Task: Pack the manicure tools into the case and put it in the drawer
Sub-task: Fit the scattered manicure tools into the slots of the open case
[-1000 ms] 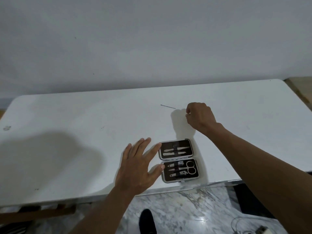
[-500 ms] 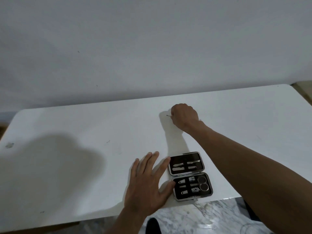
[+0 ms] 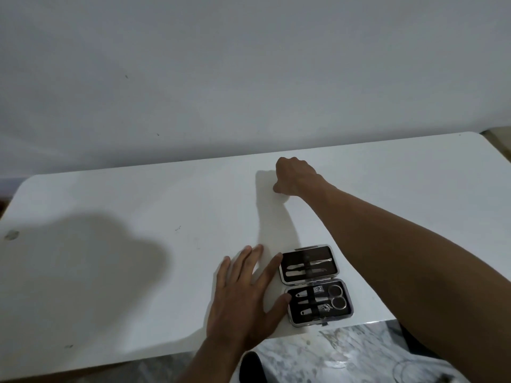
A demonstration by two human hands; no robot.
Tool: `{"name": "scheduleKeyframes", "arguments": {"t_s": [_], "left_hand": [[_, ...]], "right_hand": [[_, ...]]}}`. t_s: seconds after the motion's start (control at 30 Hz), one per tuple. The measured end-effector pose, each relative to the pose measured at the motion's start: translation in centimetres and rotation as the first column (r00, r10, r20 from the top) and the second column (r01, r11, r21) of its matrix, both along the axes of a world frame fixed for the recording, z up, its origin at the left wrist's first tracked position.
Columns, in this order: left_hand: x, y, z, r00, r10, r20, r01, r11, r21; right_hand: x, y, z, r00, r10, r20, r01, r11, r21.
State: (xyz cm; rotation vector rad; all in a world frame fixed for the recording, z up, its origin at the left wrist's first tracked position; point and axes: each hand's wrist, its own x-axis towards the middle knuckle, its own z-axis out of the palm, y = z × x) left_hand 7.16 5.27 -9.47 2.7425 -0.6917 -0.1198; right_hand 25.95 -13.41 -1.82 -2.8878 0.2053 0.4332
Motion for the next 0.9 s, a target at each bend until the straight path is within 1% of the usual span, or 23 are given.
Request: {"name": "scheduleKeyframes", "arguments": {"t_s": [0.17, 0.27, 0.37, 0.4, 0.47, 0.5, 0.57, 0.67, 0.7, 0.77, 0.83, 0.9], "left_hand": [[0.0, 0.0, 0.3, 1.000, 0.008, 0.015, -0.008, 1.000, -0.002], [0.0, 0.0, 0.3, 1.000, 0.020, 0.021, -0.020, 1.000, -0.017], [0.1, 0.0, 0.1, 0.999, 0.020, 0.044, -0.020, 1.000, 0.005], [0.1, 0.0, 0.0, 0.998, 0.018, 0.055, -0.019, 1.000, 0.009], [0.0, -0.1, -0.1, 0.998, 0.018, 0.064, -0.019, 1.000, 0.015], [0.0, -0.1, -0.2, 0.998, 0.020, 0.066, -0.021, 1.000, 0.014], [-0.1, -0.1, -0.2, 0.997, 0.021, 0.073, -0.022, 1.000, 0.008], [0.0, 0.0, -0.3, 0.997, 0.017, 0.070, -0.018, 1.000, 0.004], [0.0, 0.0, -0.4, 0.997, 0.019, 0.071, -0.019, 1.000, -0.001], [0.0, 0.0, -0.5, 0.997, 0.021, 0.078, -0.021, 1.000, 0.001], [0.0, 0.0, -0.6, 0.996, 0.022, 0.089, -0.023, 1.000, 0.006], [0.0, 0.0, -0.7, 0.995, 0.023, 0.094, -0.024, 1.000, 0.001]], "right_hand": [[-0.7, -0.3, -1.2, 0.999, -0.028, 0.030, 0.026, 0.997, 0.067], [-1.5, -1.3, -1.8, 0.986, -0.155, 0.065, 0.136, 0.963, 0.234], [-3.6, -2.9, -1.9, 0.973, -0.218, 0.075, 0.172, 0.905, 0.389], [-4.5, -3.6, -1.8, 0.968, -0.243, 0.068, 0.184, 0.864, 0.469], [-6.4, -4.8, -1.5, 0.958, -0.286, 0.010, 0.215, 0.742, 0.636], [-7.4, -5.4, -1.1, 0.958, -0.285, -0.021, 0.219, 0.687, 0.693], [-9.2, -6.3, -0.3, 0.959, -0.279, -0.046, 0.215, 0.615, 0.758], [-12.0, -7.0, 0.8, 0.952, -0.305, -0.031, 0.199, 0.536, 0.821], [-12.8, -7.0, 1.0, 0.953, -0.304, -0.013, 0.181, 0.532, 0.827], [-14.2, -7.2, 1.1, 0.957, -0.291, 0.020, 0.151, 0.554, 0.819], [-15.3, -7.5, 0.6, 0.958, -0.284, 0.047, 0.137, 0.593, 0.793], [-16.3, -7.7, -0.2, 0.958, -0.274, 0.087, 0.119, 0.655, 0.746]]}}
